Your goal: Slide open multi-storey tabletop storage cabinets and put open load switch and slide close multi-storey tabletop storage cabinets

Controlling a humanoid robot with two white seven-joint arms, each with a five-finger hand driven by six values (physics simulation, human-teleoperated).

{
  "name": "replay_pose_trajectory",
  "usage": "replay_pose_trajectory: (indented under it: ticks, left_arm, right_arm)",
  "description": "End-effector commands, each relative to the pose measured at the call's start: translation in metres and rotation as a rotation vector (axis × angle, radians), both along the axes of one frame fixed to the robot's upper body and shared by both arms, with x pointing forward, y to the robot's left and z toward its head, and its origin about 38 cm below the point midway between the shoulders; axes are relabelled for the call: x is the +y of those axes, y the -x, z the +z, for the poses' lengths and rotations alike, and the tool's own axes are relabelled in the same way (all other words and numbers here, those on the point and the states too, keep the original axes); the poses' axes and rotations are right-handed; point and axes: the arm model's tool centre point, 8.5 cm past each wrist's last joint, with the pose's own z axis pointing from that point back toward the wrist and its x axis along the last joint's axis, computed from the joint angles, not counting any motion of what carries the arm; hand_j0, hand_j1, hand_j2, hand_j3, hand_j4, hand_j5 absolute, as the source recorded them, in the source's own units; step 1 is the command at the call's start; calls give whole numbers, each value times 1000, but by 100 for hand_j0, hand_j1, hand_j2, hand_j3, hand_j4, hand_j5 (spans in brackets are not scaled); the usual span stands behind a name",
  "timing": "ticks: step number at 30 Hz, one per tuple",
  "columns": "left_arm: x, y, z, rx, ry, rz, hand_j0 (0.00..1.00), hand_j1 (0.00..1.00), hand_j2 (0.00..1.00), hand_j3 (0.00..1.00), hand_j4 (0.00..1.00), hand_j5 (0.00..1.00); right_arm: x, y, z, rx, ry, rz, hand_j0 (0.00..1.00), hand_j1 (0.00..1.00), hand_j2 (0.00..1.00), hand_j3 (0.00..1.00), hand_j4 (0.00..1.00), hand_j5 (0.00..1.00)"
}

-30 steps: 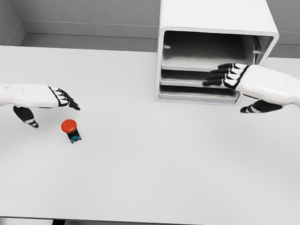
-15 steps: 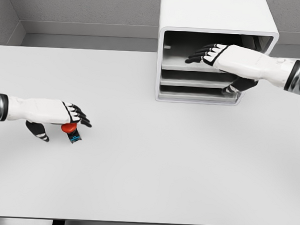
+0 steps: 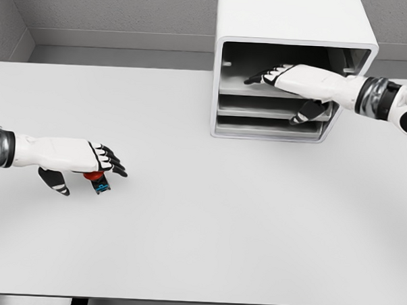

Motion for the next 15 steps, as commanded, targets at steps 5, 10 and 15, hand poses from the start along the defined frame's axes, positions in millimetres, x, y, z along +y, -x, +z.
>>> replay_pose_trajectory:
  ticks: [5,10,15]
  left_arm:
    - [-1,0,0,4,4,2,100,100,100,100,100,100]
    - [-1,0,0,4,4,2,95,95,95,95,95,95]
    - [-1,0,0,4,4,2,94,94,94,94,94,94]
  right_arm:
    - [8,-6,-8,26,20,-37,100,100,100,100,100,100]
    - [6,-4,-9,24,28,-31,100,100,100,100,100,100]
    - [0,10,-7,9,52,-10,100,100,100,100,100,100]
